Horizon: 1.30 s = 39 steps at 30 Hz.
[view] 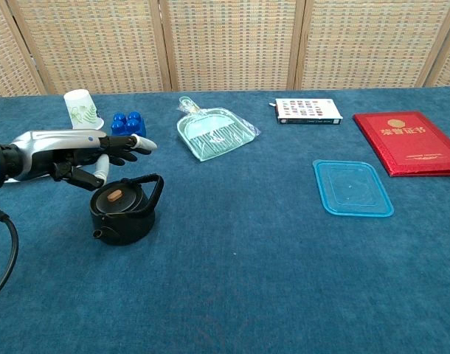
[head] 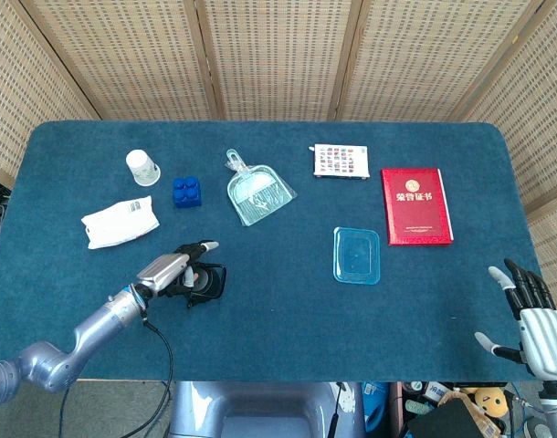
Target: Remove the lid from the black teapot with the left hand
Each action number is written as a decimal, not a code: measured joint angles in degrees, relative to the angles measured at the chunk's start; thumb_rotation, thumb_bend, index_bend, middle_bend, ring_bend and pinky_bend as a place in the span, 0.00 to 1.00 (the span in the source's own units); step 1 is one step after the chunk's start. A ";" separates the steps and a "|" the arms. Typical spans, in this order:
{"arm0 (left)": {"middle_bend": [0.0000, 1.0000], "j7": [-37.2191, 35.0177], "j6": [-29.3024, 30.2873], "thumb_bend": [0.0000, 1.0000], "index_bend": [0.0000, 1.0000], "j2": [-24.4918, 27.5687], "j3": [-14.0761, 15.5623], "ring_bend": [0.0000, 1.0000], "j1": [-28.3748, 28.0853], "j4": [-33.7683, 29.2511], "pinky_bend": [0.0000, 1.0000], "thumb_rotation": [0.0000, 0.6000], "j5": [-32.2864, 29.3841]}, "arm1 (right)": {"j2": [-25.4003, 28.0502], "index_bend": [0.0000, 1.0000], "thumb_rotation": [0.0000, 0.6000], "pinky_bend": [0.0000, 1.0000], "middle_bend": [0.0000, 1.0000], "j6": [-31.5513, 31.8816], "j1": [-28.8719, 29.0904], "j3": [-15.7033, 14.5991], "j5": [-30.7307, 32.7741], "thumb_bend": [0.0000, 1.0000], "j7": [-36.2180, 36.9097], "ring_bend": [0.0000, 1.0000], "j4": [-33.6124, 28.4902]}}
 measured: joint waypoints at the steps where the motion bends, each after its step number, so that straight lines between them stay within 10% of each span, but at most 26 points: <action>1: 0.00 0.45 -0.50 1.00 0.00 -0.13 -0.03 0.00 -0.40 -0.34 0.00 1.00 -0.62 | 0.01 0.00 1.00 0.00 0.00 -0.02 0.01 0.00 0.05 0.00 0.01 0.00 0.00; 39: 0.00 4.29 -5.35 1.00 0.00 10.06 7.32 0.00 -3.98 -16.66 0.00 1.00 6.74 | -0.06 0.00 1.00 0.00 0.00 0.07 0.00 -0.10 0.19 0.00 -0.37 0.00 -0.27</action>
